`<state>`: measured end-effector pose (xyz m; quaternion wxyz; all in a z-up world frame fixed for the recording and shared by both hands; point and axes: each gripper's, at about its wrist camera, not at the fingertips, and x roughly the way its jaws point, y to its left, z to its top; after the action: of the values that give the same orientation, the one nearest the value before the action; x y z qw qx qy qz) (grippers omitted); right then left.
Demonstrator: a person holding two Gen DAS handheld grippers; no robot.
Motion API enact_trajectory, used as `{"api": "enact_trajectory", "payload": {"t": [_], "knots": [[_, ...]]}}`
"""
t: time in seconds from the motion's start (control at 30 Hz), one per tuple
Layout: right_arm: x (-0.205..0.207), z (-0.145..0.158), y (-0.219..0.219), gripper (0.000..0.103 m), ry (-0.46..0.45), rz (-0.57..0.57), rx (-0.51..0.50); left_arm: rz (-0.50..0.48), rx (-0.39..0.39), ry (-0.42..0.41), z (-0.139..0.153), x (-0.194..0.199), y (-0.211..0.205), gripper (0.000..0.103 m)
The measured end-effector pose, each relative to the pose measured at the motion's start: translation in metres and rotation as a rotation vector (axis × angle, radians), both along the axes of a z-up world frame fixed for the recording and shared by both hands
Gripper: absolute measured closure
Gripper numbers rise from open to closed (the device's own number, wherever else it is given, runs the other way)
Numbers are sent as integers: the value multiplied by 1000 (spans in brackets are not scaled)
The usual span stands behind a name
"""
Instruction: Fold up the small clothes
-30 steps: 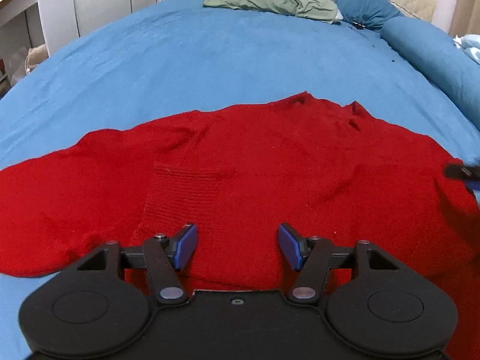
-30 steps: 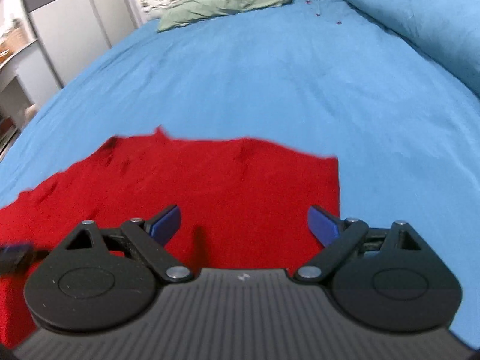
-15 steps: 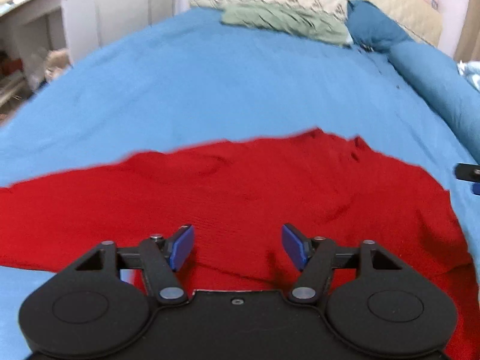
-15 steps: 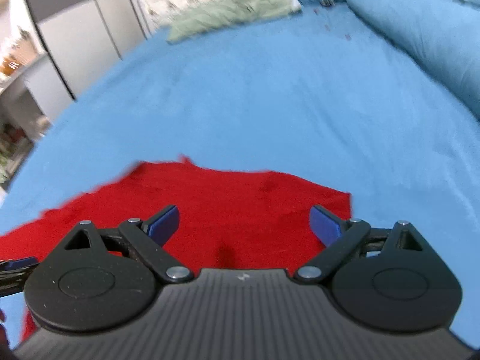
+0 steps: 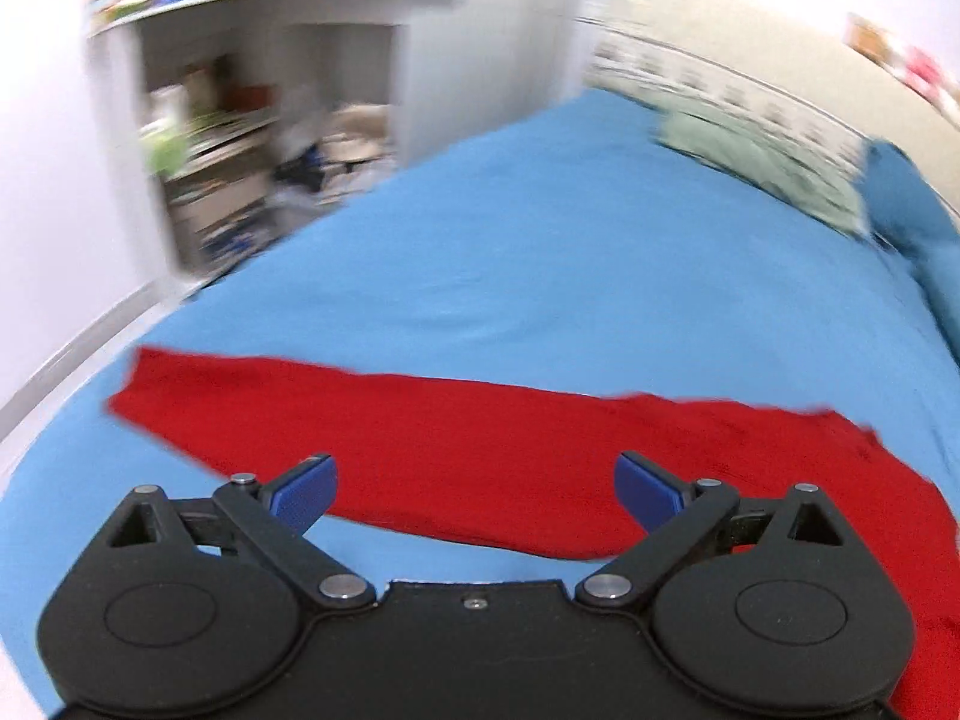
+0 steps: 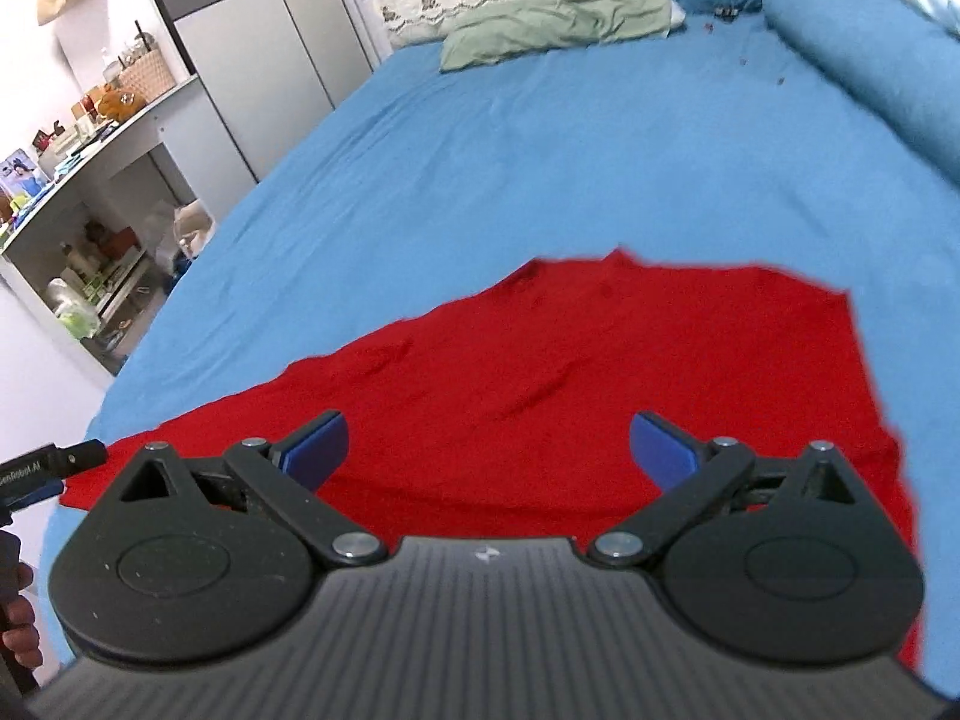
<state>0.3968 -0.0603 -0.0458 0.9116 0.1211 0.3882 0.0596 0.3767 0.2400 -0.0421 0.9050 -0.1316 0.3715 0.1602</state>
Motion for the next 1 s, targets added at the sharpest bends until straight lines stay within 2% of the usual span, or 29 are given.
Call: {"api": "enact_trajectory", "payload": {"t": [0.17,0.27,0.33,0.43,0.5,0.57,0.6,0.67,0.7,0.73,0.77,0.87,1.0], "knots": [[-4,-20,48,0,25,-13,-13,160,-25,6,-33,-7,80,5],[0,-36,72,0,61,-47,-97,211,-38,22,-55,-7,116,17],[0,-47,81,0,75,-68,-103,249,-61,32,-71,-4,137,30],[-1,-63,89,0,90,-81,-87,309,-101,49,-89,0,159,44],[-1,-69,95,0,94,-80,-100,324,-112,34,-96,1,166,47],[-3,-73,100,0,96,-81,-107,317,-90,27,-97,5,167,47],[-2,-75,101,0,96,-80,-106,312,-70,30,-97,9,166,51],[0,-76,104,0,92,-75,-110,313,-47,32,-98,13,167,62],[0,-77,105,0,89,-71,-114,315,-43,33,-100,15,170,72],[1,-78,107,0,86,-68,-120,320,-41,32,-99,15,170,87],[2,-78,107,0,83,-66,-125,322,-45,32,-99,16,171,93],[6,-78,106,0,76,-64,-125,319,-35,30,-96,24,172,96],[9,-74,98,0,55,-70,-115,256,30,-28,-66,32,147,96]]}}
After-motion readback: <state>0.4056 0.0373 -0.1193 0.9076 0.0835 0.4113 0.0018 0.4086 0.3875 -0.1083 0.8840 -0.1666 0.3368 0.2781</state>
